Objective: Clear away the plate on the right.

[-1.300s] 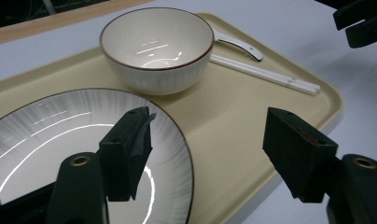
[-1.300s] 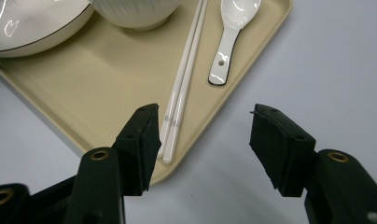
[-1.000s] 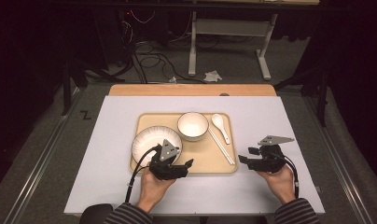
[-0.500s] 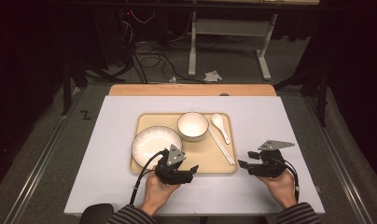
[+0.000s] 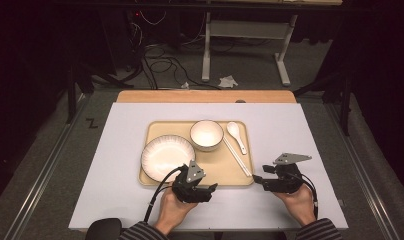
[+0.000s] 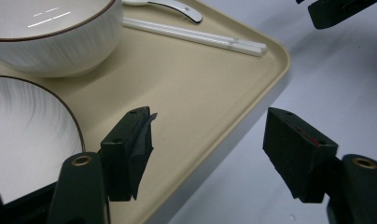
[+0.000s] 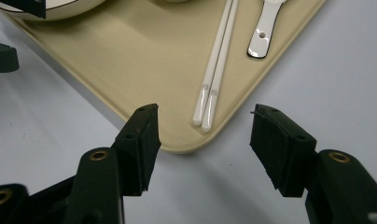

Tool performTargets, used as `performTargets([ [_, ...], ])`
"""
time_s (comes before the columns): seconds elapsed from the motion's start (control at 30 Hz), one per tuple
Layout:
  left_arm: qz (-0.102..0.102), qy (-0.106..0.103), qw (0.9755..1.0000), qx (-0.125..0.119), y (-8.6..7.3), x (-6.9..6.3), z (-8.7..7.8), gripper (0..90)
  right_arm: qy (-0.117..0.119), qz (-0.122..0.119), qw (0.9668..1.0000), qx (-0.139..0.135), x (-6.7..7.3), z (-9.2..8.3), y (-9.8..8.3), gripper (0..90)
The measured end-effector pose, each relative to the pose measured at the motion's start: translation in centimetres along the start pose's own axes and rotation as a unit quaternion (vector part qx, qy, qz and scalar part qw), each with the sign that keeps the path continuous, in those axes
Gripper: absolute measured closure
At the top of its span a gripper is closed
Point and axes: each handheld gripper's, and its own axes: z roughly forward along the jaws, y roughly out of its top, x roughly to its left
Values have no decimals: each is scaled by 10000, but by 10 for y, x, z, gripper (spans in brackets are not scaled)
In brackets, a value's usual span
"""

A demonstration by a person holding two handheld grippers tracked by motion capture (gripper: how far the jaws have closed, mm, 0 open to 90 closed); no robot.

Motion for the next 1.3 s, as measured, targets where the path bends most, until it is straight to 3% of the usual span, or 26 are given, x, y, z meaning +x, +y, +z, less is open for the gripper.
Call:
performTargets([
  [0.63,151,-163,9994,274,-9,-15,17,333,70,-115,9999,72,9,7,-5,431],
  [1.3,181,-116,9983,538,-17,-15,29,336,-13,-215,9992,327,9,20,-9,415],
])
